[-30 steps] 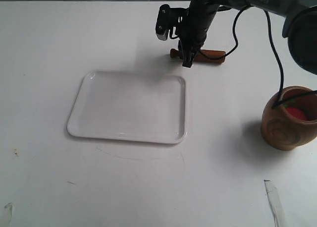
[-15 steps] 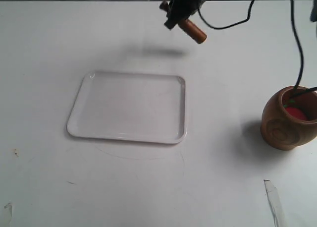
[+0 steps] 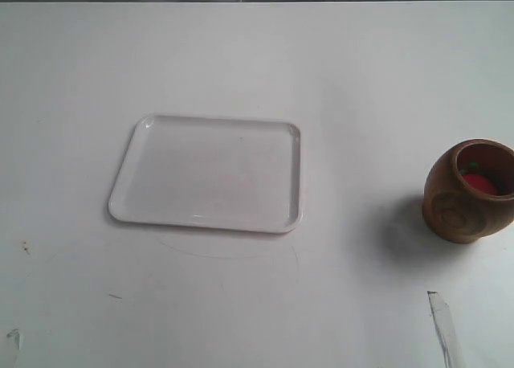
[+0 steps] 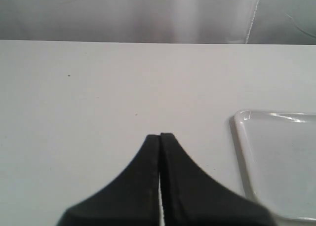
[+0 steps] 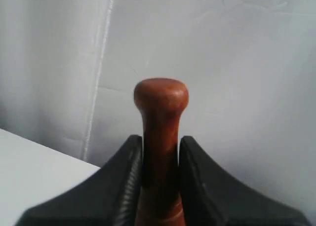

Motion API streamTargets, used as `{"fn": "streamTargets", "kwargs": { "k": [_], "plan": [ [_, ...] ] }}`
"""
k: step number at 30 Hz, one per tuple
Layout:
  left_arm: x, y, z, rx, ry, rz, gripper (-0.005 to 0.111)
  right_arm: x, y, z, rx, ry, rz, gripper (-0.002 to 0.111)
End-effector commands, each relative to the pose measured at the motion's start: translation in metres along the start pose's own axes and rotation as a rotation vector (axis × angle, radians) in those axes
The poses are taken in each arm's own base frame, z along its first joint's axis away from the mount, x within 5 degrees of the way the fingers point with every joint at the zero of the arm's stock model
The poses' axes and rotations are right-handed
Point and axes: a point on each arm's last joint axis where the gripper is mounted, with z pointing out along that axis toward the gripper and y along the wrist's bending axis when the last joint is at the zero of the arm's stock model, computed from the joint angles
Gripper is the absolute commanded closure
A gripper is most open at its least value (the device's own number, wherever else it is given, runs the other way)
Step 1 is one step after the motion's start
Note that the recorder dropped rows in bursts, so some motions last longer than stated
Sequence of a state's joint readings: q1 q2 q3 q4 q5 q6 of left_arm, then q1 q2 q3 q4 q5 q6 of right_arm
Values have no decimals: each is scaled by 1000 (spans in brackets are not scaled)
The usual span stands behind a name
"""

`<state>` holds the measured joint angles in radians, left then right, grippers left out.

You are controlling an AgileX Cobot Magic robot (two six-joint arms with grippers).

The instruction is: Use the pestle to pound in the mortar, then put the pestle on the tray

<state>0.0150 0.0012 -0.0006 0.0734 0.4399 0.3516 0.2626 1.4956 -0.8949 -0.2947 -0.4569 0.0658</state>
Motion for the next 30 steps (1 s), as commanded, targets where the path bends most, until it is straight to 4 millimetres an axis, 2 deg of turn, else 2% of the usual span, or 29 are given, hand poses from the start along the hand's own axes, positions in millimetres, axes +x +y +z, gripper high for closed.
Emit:
{"fn": "streamTargets", "kwargs": {
  "k": [1, 6, 7, 8, 9, 10, 11, 12, 13, 15, 17, 20, 23, 30],
  "plan": [
    [0, -1, 0, 8, -7, -12, 107, 18, 8, -52, -88, -199, 222, 108],
    [0, -1, 0, 8, -7, -12, 107, 46, 24, -112, -88, -287, 292, 108],
    [0, -1, 0, 8, -7, -12, 107, 56, 28, -137, -53, -311, 304, 108],
    [0, -1, 0, 8, -7, -12, 107, 61, 29, -147, -32, -311, 309, 108],
    [0, -1, 0, 8, -7, -12, 107, 74, 32, -172, 14, -297, 312, 108],
    [0, -1, 0, 8, -7, -12, 107, 79, 34, -181, 33, -294, 304, 108],
    [0, -1, 0, 8, -7, -12, 107, 82, 35, -199, 72, -331, 278, 108],
    [0, -1, 0, 8, -7, -12, 107, 82, 35, -202, 76, -311, 269, 108],
    [0, -1, 0, 8, -7, -12, 107, 88, 38, -207, 73, -206, 242, 108],
    [0, -1, 0, 8, -7, -12, 107, 82, 37, -216, 88, -251, 220, 108],
    [0, -1, 0, 8, -7, -12, 107, 84, 37, -218, 96, -218, 216, 108],
    [0, -1, 0, 8, -7, -12, 107, 95, 37, -213, 103, -106, 232, 108],
    [0, -1, 0, 8, -7, -12, 107, 96, 34, -208, 123, -121, 226, 108],
    [0, -1, 0, 8, -7, -12, 107, 116, 30, -187, 156, -5, 241, 108]
  ]
}}
